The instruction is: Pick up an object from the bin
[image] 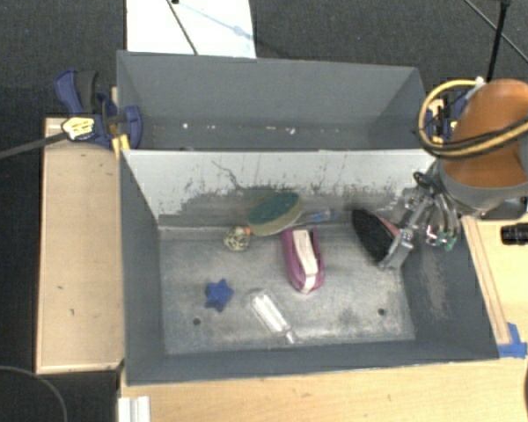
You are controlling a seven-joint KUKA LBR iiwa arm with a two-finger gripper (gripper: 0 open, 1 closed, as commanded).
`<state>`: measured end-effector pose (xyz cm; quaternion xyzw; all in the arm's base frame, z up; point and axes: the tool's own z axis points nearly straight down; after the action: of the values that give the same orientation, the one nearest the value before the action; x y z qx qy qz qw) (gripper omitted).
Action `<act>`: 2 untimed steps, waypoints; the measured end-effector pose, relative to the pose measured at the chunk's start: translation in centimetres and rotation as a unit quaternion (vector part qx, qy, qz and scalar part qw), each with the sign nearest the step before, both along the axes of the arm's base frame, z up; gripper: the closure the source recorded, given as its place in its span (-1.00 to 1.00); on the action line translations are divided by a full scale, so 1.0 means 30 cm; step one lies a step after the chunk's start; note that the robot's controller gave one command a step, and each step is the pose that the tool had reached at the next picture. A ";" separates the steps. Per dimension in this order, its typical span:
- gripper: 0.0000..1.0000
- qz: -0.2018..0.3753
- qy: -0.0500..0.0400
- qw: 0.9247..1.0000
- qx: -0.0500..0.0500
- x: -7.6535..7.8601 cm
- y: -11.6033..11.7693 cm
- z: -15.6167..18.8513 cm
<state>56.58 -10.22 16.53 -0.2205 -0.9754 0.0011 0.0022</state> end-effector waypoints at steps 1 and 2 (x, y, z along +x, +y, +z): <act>-1.00 -0.092 -0.002 0.996 0.000 0.050 -0.083 -0.315; 1.00 -0.089 -0.003 0.996 0.000 0.052 -0.081 -0.309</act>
Offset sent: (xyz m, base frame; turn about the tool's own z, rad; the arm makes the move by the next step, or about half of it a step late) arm 0.0152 -0.0244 -0.0927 0.1834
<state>58.14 -12.66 7.26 -0.3069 -0.9517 0.0002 -0.0009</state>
